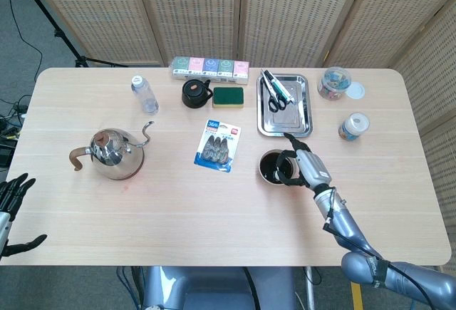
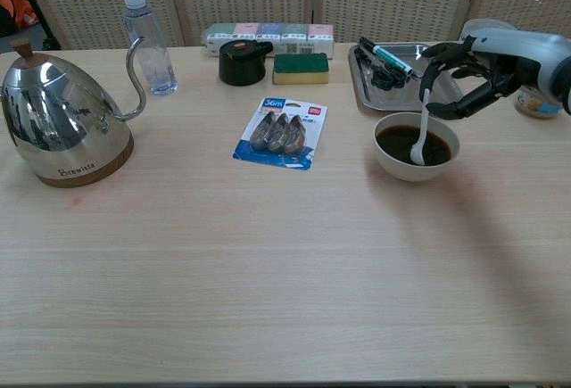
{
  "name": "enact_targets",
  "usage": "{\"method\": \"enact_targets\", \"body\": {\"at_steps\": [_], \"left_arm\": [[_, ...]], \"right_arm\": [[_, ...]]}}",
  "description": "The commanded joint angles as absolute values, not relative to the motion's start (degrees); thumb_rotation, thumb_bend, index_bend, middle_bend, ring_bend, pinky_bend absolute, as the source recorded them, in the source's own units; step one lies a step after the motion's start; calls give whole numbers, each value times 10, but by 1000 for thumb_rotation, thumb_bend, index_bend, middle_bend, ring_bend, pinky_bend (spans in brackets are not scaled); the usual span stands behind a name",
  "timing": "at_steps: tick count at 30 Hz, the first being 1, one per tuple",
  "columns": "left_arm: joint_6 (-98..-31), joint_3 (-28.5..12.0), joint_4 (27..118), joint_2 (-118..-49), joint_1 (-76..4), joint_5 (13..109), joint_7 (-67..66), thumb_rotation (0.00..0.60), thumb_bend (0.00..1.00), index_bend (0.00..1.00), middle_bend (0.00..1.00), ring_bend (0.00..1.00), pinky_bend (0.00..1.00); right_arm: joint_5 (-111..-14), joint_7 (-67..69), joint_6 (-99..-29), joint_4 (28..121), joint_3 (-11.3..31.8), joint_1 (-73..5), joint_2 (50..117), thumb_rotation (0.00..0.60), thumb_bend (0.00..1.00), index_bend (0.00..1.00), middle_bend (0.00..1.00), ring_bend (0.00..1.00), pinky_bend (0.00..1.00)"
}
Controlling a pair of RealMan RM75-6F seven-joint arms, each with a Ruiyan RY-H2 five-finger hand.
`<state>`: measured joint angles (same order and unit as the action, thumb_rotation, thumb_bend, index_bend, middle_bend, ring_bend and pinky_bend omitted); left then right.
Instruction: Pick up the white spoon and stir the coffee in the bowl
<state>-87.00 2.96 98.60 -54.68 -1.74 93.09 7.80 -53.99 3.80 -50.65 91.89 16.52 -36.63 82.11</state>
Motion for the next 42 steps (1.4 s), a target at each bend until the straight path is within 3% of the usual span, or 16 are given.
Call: {"method": "enact_targets", "body": {"at_steps": [1, 7, 16, 18, 21, 23, 26, 35, 38, 42], "left_arm": [[-870, 29, 986, -547, -18, 931, 79, 600, 0, 0, 0, 0, 0], [-869, 28, 985, -546, -18, 928, 81, 600, 0, 0, 0, 0, 0], [-870, 29, 984, -546, -18, 929, 83, 600, 0, 0, 0, 0, 0], [-871, 29, 985, -546, -18, 930, 82, 600, 0, 0, 0, 0, 0], [-870, 29, 985, -547, -18, 931, 79, 600, 0, 0, 0, 0, 0], [-870, 30, 986, -547, -18, 931, 77, 600, 0, 0, 0, 0, 0], [-868, 30, 987, -548, -18, 931, 74, 600, 0, 0, 0, 0, 0], [-877, 30, 983, -546, -14, 933, 85, 600, 0, 0, 0, 0, 0], [-881, 30, 982, -547, -12, 934, 85, 600, 0, 0, 0, 0, 0], [-899, 22, 981, -557, -3, 922, 65, 600, 0, 0, 0, 0, 0]], "right_arm": [[-520, 42, -505, 896, 176, -378, 845, 600, 569, 596, 0, 0, 0], [-499, 49, -510, 842, 192, -393, 887, 600, 568, 596, 0, 0, 0], [-514, 56, -524, 837, 193, -384, 881, 600, 553, 592, 0, 0, 0], [-518, 55, -525, 844, 190, -380, 873, 600, 434, 521, 0, 0, 0], [-535, 50, -518, 865, 178, -375, 854, 600, 89, 277, 0, 0, 0], [-545, 49, -517, 877, 175, -372, 844, 600, 7, 169, 0, 0, 0], [-557, 47, -527, 905, 179, -370, 827, 600, 0, 107, 0, 0, 0], [-636, 27, -581, 985, 149, -324, 739, 600, 0, 106, 0, 0, 0], [-697, 12, -628, 972, 123, -297, 725, 600, 0, 106, 0, 0, 0], [-827, -33, -745, 895, 65, -245, 723, 600, 0, 70, 0, 0, 0]]}}
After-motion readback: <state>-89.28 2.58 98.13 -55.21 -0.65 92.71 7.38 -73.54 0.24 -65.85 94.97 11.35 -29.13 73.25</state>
